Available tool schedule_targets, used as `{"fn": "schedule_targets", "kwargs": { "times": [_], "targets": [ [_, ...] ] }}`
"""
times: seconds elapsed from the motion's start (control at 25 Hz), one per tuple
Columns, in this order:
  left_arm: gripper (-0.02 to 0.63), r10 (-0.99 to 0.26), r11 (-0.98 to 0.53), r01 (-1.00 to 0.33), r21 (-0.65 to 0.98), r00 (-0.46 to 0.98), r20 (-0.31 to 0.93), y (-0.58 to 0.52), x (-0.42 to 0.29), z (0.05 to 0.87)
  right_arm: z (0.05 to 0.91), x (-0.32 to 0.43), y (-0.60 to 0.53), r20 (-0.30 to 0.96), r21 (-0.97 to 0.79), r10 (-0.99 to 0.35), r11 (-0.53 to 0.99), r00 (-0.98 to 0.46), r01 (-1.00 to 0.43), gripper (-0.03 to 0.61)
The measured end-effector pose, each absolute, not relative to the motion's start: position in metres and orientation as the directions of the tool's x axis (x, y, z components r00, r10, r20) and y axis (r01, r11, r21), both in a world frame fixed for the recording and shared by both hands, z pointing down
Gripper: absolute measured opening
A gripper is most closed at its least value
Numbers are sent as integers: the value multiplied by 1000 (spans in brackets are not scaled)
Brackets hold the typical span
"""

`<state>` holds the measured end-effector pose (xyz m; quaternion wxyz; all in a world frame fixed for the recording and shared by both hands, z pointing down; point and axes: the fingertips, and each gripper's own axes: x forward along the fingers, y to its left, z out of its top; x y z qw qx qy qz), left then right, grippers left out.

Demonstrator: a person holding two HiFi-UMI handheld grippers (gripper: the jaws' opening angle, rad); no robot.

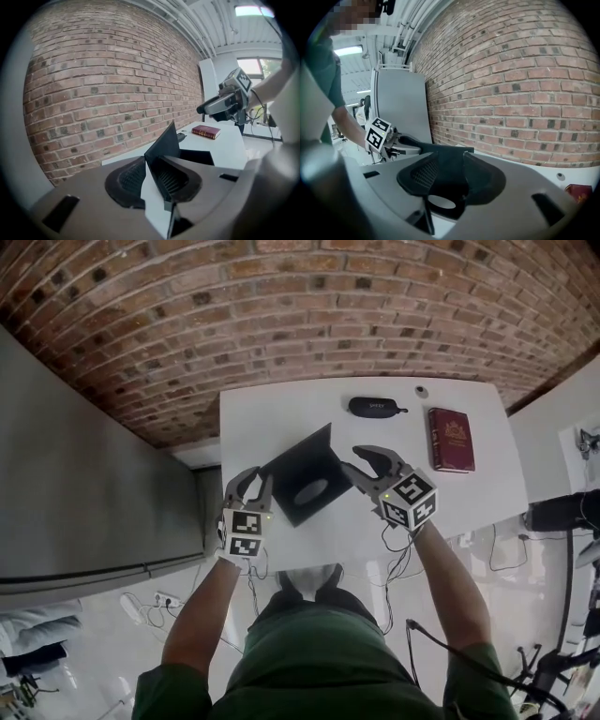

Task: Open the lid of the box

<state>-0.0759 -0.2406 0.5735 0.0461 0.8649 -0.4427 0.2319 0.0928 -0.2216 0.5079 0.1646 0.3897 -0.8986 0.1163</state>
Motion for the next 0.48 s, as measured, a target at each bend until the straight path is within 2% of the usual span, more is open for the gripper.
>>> {"fn": "schedule_targets", "kwargs": {
  "times": [0.48],
  "targets": [
    [109,-715,-616,-786,-51,530,457,-272,-92,587,477,91,-212,348,-61,-726,614,-593,-787,163]
  ]
}}
